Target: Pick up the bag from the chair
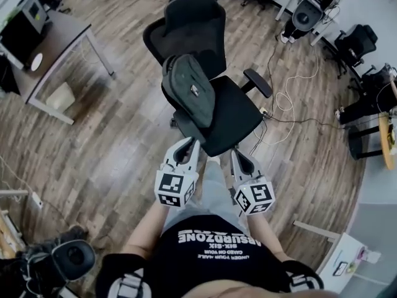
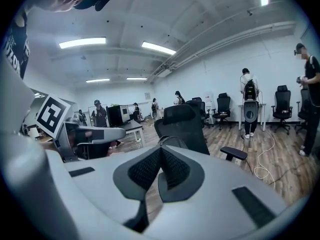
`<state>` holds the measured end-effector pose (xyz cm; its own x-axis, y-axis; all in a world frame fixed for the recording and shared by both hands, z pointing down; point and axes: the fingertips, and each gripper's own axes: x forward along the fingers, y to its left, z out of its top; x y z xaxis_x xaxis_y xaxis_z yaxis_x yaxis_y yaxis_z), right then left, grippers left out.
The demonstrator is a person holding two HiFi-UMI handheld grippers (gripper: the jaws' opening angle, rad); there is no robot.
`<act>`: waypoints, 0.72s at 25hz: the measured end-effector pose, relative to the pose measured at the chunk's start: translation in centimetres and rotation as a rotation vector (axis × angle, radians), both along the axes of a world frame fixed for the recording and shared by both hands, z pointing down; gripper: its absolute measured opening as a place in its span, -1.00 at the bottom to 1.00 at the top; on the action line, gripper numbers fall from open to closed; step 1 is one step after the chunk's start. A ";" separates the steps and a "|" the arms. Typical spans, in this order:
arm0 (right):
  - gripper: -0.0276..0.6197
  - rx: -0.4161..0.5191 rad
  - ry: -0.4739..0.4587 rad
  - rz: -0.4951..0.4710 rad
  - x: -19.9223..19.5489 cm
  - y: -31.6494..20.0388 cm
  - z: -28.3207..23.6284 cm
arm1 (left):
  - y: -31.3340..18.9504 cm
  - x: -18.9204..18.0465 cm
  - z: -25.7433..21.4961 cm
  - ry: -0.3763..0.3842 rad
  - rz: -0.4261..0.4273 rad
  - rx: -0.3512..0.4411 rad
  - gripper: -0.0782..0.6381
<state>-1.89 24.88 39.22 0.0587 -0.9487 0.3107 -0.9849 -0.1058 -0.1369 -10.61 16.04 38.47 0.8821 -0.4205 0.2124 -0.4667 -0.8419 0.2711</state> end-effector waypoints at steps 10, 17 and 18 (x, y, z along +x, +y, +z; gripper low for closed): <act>-0.88 0.042 0.007 -0.160 7.6 -9.8 -0.7 | -7.1 5.2 -0.2 -0.108 -0.185 0.031 -0.73; -0.88 0.032 0.023 -0.270 14.1 -16.7 0.0 | -11.7 10.6 2.8 -0.169 -0.295 -0.021 -0.73; -0.88 0.028 0.016 -0.285 14.9 -17.6 0.3 | -12.4 11.1 3.2 -0.194 -0.323 -0.016 -0.73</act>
<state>12.96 7.30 39.53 -0.2069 -0.9360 0.2849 -0.9764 0.1793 -0.1201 0.45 3.66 41.71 0.6471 -0.6660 0.3711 -0.7516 -0.6390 0.1637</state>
